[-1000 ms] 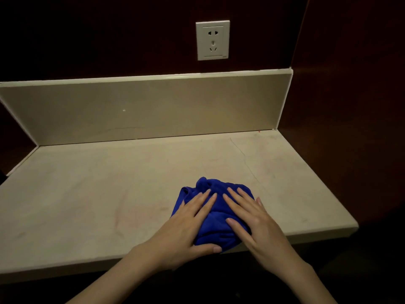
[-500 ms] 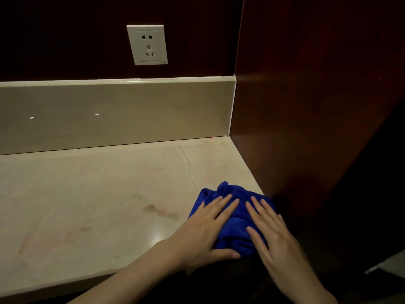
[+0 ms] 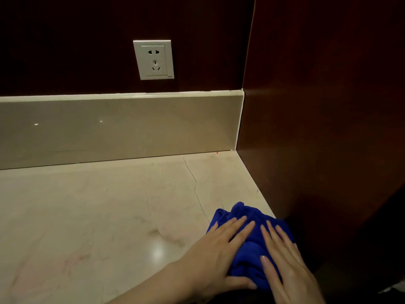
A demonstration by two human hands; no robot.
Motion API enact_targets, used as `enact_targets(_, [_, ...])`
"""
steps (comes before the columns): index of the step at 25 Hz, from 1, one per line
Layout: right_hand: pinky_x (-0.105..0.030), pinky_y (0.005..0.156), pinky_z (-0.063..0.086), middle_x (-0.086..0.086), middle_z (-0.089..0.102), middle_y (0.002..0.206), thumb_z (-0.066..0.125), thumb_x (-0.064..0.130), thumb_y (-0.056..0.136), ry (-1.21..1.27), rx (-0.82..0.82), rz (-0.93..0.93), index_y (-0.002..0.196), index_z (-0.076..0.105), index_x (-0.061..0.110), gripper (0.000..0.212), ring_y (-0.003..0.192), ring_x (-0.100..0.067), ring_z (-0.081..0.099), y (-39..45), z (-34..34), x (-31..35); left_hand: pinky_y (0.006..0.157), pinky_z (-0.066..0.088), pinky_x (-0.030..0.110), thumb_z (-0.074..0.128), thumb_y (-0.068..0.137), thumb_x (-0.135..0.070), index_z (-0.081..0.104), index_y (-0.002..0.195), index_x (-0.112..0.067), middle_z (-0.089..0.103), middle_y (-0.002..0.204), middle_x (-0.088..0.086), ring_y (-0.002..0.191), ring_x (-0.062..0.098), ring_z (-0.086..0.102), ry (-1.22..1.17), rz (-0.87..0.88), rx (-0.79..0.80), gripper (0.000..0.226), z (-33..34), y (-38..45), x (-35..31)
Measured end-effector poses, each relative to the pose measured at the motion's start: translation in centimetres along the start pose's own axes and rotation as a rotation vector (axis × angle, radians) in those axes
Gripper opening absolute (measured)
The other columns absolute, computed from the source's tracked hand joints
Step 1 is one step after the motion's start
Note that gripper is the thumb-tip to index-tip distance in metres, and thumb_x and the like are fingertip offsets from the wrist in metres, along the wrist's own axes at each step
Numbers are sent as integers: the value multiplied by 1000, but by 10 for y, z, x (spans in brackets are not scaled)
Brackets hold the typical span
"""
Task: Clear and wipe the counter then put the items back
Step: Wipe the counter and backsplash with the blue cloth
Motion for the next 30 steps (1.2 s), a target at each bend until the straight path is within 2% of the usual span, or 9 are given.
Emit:
enact_targets(2, [-32,94,32,2,46,141,0,56,97,-20,159,56,142,34,20,66,139,1,7,5,-5,12,120,-3,28,52,85,-65,-14,147,-39,-13,158,-18,143,-2,-13,3,8,24,94,-6,-2,9])
enact_targets(4, [-24,109,3,19,3,153,-28,80,65,26,99,94,142,-4,32,94,136,7,-12,14,-9,22,120,-2,28,51,84,-66,-14,147,-39,-13,158,-18,142,-3,-13,16,17,33,95,-12,-6,20])
enact_targets(5, [-18,107,-11,30,-17,144,-38,82,45,57,159,165,134,-19,38,101,133,10,-22,16,-13,30,121,-2,28,51,83,-67,-13,147,-39,-12,158,-19,142,-4,-13,23,18,33,95,-15,-8,26])
enact_targets(7, [-14,103,-20,38,-28,131,-44,80,33,48,227,160,126,-25,46,100,130,11,-26,19,-12,44,120,-2,26,51,82,-69,-13,148,-40,-12,157,-20,141,-6,-13,27,10,36,96,-18,-13,38])
enact_targets(16, [-12,105,-18,38,-22,136,-39,82,41,178,241,98,132,-17,47,100,132,13,-23,52,18,111,113,-8,14,51,81,-70,-12,147,-40,-19,145,-31,128,-18,-21,33,-44,-30,96,-47,-67,92])
enact_targets(20, [-7,98,-23,41,-26,130,-38,82,41,185,290,17,131,-18,47,99,126,17,-27,72,33,151,106,-12,7,50,81,-71,-16,143,-45,-24,137,-38,117,-28,-29,21,-116,-52,94,-60,-101,121])
enact_targets(22, [-7,99,-23,41,-25,132,-27,80,56,206,319,-41,134,-16,46,85,124,19,-28,85,38,173,108,-11,9,50,80,-72,-16,142,-45,-23,138,-38,120,-27,-27,1,-164,-83,95,-66,-119,136])
enact_targets(25, [-14,108,-15,36,-15,143,6,59,90,263,354,-121,144,-7,42,59,133,15,-19,103,47,203,111,-7,11,42,69,-81,-16,140,-46,-19,142,-33,130,-18,-19,-3,-244,-141,98,-74,-142,156])
enact_targets(30, [-19,114,-12,25,-5,154,21,39,103,259,318,-228,151,1,33,53,140,8,-14,131,59,218,114,-2,13,44,64,-81,-14,144,-36,-14,144,-29,137,-10,-8,-35,-319,-225,109,-80,-142,176])
Point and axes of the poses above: each hand's wrist, its own y-axis towards the middle knuckle, its own z-axis out of the palm, x = y × z, the point moved 2 cm from there along y, towards the middle knuckle
